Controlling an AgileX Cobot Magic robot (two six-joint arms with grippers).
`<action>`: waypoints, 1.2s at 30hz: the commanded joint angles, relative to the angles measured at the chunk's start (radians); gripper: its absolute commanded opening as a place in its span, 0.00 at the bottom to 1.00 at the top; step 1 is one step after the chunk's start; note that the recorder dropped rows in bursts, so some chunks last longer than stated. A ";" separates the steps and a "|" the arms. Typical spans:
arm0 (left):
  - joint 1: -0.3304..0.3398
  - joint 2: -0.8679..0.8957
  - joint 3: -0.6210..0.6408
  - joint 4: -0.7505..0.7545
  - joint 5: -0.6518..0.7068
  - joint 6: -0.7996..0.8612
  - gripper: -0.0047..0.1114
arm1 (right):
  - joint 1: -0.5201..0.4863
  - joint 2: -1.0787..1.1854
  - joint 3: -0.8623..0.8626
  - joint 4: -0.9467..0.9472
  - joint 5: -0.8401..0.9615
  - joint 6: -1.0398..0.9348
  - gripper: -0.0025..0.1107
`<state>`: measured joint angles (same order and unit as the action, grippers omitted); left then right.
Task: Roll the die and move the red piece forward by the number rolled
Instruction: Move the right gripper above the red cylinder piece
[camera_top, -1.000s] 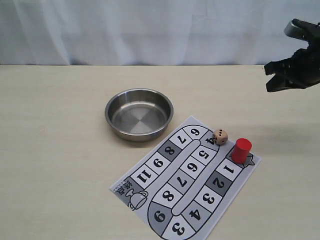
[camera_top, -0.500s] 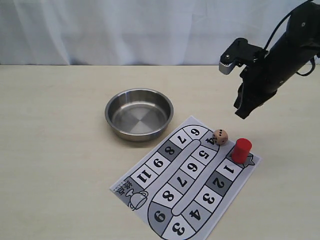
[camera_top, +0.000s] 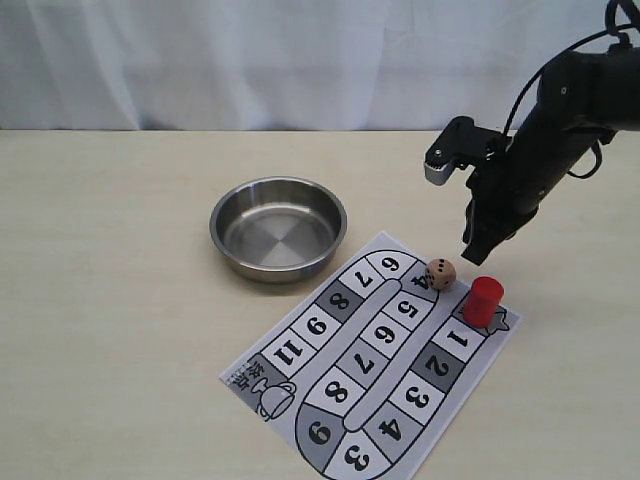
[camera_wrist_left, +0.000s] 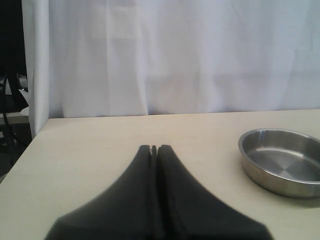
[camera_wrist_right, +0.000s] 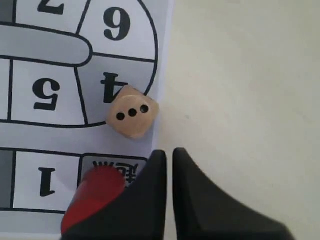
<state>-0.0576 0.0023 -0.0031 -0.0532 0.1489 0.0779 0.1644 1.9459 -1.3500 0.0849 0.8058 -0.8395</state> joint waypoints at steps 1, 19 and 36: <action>-0.002 -0.002 0.003 -0.002 -0.006 -0.005 0.04 | 0.000 0.027 0.001 -0.004 -0.026 0.012 0.06; -0.002 -0.002 0.003 -0.002 -0.006 -0.005 0.04 | 0.000 0.083 0.003 -0.115 -0.047 0.151 0.06; -0.002 -0.002 0.003 -0.002 -0.006 -0.005 0.04 | 0.000 0.083 0.003 -0.100 -0.048 0.145 0.06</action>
<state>-0.0576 0.0023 -0.0031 -0.0532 0.1489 0.0779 0.1644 2.0296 -1.3500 -0.0166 0.7608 -0.6955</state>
